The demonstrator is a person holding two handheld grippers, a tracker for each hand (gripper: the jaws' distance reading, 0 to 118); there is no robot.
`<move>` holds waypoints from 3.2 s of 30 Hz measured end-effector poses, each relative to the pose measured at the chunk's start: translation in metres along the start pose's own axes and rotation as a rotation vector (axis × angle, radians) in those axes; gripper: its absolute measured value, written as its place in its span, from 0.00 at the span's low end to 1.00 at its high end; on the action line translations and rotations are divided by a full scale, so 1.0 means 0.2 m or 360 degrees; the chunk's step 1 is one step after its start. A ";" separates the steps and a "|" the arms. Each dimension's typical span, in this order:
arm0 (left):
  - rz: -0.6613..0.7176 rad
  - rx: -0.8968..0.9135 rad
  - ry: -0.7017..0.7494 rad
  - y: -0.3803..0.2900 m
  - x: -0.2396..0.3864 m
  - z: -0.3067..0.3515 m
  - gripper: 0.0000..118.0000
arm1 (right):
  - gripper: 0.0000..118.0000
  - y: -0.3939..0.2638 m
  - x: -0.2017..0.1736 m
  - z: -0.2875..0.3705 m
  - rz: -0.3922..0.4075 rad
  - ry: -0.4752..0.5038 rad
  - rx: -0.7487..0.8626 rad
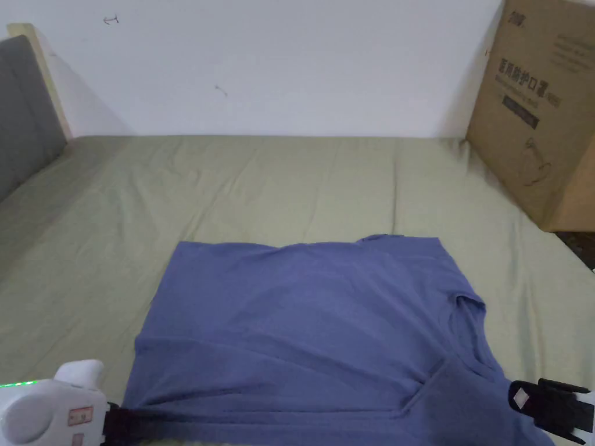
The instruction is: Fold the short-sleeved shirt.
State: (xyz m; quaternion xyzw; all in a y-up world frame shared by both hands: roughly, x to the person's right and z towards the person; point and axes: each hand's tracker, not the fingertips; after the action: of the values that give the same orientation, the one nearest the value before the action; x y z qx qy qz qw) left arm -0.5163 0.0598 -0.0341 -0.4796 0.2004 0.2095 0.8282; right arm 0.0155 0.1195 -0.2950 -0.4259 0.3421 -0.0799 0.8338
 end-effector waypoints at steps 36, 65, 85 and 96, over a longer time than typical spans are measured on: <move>-0.0136 0.0311 0.0026 0.17 0.17 0.40 0.03 | 0.00 0.33 0.15 -0.01 0.0150 -0.0190 -0.0158; 0.0117 0.0401 -0.0057 0.34 0.14 0.21 0.03 | 0.00 0.45 -0.02 -0.36 0.0195 -0.0213 0.0022; 0.0287 0.0009 0.0137 0.39 -0.09 -0.41 0.75 | 0.00 0.25 0.07 -0.29 -0.0156 -0.0104 -0.0030; 0.0069 0.0145 0.0022 0.38 0.06 -0.26 0.02 | 0.93 0.34 0.17 -0.49 -0.0004 -0.0220 -0.0077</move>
State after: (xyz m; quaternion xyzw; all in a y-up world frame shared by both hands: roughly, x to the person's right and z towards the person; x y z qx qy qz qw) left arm -0.5542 0.0511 -0.1184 -0.4384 0.2259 0.2147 0.8430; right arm -0.0314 0.0835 -0.4029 -0.4508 0.2850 -0.0431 0.8448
